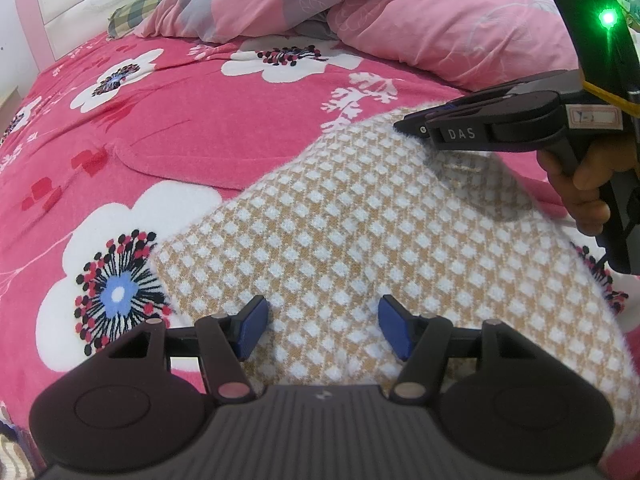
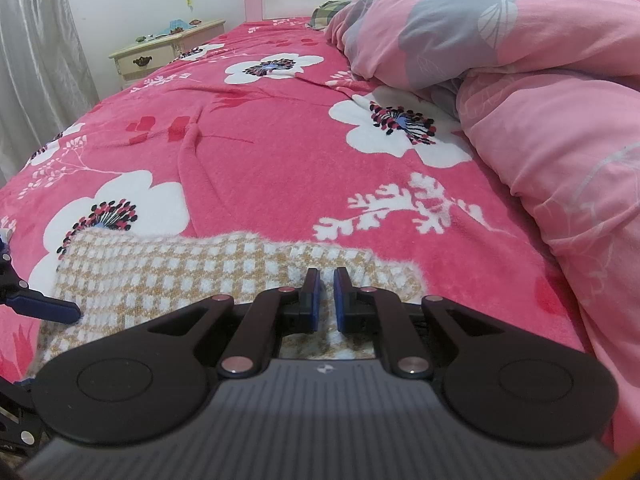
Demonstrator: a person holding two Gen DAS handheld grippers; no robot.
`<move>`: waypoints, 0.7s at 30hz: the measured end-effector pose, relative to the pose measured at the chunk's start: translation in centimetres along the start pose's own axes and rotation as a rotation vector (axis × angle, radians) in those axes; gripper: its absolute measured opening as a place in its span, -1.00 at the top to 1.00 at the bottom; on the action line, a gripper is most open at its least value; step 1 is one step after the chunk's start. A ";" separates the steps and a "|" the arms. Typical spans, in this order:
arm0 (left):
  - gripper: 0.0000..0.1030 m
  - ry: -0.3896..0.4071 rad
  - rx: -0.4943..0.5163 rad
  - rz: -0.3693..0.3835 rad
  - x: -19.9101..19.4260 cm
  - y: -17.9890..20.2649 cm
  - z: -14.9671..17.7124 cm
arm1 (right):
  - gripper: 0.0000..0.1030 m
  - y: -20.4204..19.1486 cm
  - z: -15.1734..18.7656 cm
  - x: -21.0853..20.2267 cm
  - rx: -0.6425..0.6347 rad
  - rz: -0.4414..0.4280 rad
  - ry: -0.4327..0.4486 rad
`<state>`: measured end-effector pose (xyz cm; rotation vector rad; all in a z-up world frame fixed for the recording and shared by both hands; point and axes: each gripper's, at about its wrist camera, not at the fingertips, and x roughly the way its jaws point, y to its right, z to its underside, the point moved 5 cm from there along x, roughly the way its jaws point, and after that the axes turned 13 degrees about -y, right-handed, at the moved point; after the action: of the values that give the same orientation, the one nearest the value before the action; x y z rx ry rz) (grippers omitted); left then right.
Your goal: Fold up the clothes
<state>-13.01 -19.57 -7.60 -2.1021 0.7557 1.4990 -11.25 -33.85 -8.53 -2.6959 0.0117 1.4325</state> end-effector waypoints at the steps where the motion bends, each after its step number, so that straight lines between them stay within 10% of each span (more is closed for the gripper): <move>1: -0.23 0.007 -0.003 0.008 -0.1 -0.1 0.1 | 0.88 0.0 0.0 -0.1 -0.001 -0.001 0.001; 5: -0.25 0.093 -0.068 0.135 -1.5 -2.8 2.0 | 0.77 1.3 0.0 -2.3 0.060 -0.109 0.049; 9: -0.38 0.120 -0.249 0.291 -1.5 -7.3 5.2 | 0.13 5.3 1.5 -6.0 0.257 -0.215 0.141; 16: -0.41 0.059 -0.546 0.644 3.8 -10.9 7.0 | -0.32 10.5 5.1 -0.8 0.696 -0.561 -0.045; 21: -0.43 0.112 -0.607 0.731 5.8 -12.4 6.2 | -0.59 10.0 4.1 2.5 0.762 -0.711 -0.054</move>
<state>-7.69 -7.36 -14.50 -2.4986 1.3494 2.2211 -13.78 -43.36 -13.61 -1.7703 -0.3042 0.9902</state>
